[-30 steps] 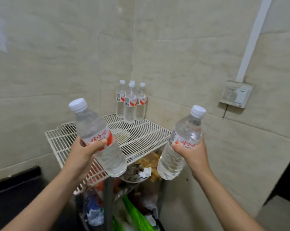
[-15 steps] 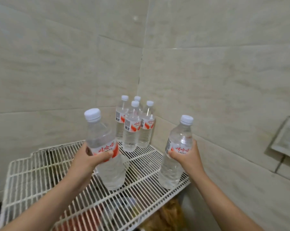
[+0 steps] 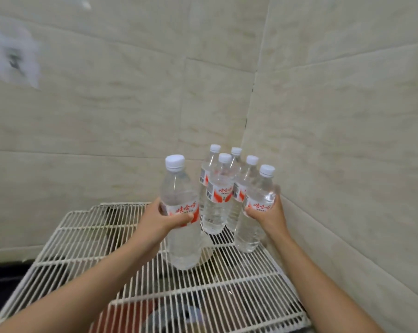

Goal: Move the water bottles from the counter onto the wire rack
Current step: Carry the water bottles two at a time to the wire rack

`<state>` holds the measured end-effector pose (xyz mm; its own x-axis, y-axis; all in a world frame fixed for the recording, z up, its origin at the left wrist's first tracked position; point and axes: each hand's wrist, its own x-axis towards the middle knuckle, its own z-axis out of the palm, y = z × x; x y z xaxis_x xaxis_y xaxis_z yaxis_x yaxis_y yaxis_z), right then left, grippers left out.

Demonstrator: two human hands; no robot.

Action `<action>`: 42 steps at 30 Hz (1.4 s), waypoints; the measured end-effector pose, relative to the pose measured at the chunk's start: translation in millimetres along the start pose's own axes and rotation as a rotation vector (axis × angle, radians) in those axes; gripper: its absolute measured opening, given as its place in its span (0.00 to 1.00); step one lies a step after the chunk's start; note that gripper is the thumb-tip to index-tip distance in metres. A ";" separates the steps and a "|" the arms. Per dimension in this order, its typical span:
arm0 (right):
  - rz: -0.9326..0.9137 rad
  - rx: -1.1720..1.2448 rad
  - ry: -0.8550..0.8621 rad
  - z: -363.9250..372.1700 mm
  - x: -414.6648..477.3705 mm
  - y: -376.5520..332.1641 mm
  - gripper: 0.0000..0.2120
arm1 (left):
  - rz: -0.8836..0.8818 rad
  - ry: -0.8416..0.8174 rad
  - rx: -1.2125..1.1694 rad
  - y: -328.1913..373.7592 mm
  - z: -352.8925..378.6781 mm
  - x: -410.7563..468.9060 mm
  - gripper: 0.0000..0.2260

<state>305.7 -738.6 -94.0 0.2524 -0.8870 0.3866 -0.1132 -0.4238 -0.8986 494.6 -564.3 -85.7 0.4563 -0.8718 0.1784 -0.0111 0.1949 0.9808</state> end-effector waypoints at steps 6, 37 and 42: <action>0.027 0.120 -0.093 -4.4 12.9 20.7 0.41 | -0.020 0.069 0.072 -16.0 31.6 10.9 0.24; -0.408 -0.514 0.349 19.2 -27.5 45.5 0.47 | 0.037 0.114 0.332 -39.7 100.5 45.6 0.32; -1.069 -0.688 0.372 41.0 -36.6 43.1 0.33 | 0.013 0.217 0.433 -39.6 75.4 21.9 0.27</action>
<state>331.0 -716.8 -155.4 0.2571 -0.0108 0.9663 -0.5130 -0.8489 0.1270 438.0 -624.9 -114.7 0.6285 -0.7473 0.2157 -0.3668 -0.0402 0.9294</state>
